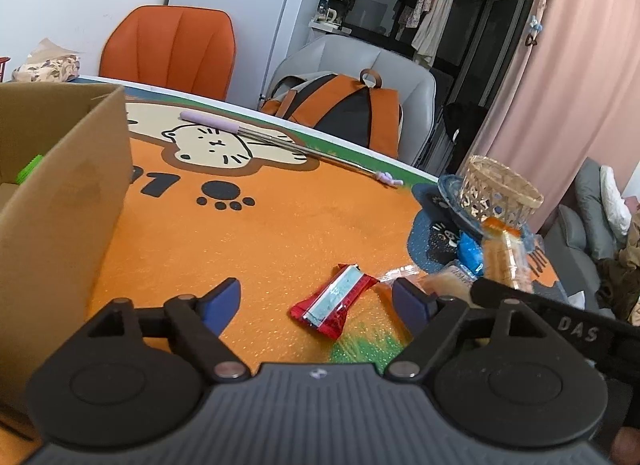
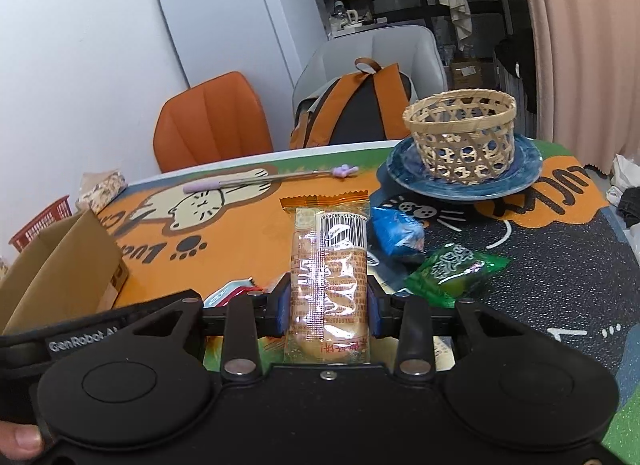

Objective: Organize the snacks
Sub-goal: 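Grasp the orange-wrapped bread roll with the right gripper and lift it, then drop the bread roll into the box while the left gripper drops the red candy, then move both grippers back from the box toward the remaining snacks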

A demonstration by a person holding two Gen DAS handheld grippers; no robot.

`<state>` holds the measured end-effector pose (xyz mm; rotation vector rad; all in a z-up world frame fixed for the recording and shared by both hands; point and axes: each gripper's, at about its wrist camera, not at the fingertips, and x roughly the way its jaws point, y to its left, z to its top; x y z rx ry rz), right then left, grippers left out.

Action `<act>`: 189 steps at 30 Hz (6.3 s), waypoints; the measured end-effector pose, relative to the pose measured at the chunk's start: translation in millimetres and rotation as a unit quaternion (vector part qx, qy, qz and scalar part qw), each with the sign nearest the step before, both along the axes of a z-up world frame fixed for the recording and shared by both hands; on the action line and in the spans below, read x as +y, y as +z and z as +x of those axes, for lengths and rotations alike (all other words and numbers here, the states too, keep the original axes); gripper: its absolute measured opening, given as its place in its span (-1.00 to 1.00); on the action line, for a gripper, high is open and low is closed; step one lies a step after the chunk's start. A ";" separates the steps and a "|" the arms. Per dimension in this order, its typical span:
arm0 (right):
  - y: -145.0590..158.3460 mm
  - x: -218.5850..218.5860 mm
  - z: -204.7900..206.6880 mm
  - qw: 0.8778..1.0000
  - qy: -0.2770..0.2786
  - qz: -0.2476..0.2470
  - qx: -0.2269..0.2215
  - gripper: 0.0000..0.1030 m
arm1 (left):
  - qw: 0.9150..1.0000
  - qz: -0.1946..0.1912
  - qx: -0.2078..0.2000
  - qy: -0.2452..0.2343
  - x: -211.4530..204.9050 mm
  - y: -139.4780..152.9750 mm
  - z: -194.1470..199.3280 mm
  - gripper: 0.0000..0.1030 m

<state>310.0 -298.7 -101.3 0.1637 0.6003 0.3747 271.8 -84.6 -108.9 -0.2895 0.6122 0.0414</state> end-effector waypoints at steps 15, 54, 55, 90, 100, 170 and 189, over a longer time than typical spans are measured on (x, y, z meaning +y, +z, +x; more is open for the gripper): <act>-1.2 -18.0 -0.5 0.999 -0.004 0.044 0.002 -0.29 | 0.998 0.053 0.021 -0.004 -19.0 -19.8 23.3 0.40; 51.3 30.1 -42.9 0.998 0.033 0.022 -0.040 -0.29 | 0.997 0.031 -0.069 0.019 18.3 61.4 -58.1 -0.47; 52.2 32.4 -44.2 0.998 0.034 0.021 -0.041 -0.29 | 0.997 0.030 -0.072 0.021 19.9 63.3 -60.0 -0.47; 80.3 125.8 -62.7 0.992 0.101 -0.006 -0.069 -0.29 | 0.991 -0.001 -0.098 0.094 113.4 89.5 -102.0 -0.47; 82.4 151.4 -60.4 0.991 0.115 -0.010 -0.067 -0.29 | 0.988 -0.020 -0.095 0.121 150.0 85.1 -103.0 -0.47; 82.8 176.7 -77.3 0.988 0.146 -0.015 -0.051 0.35 | 0.985 -0.028 -0.069 0.153 170.4 82.3 -129.5 0.52; 74.4 118.4 -77.2 0.995 0.096 -0.001 -0.039 0.87 | 0.993 -0.001 -0.044 0.107 125.9 83.3 -116.8 0.90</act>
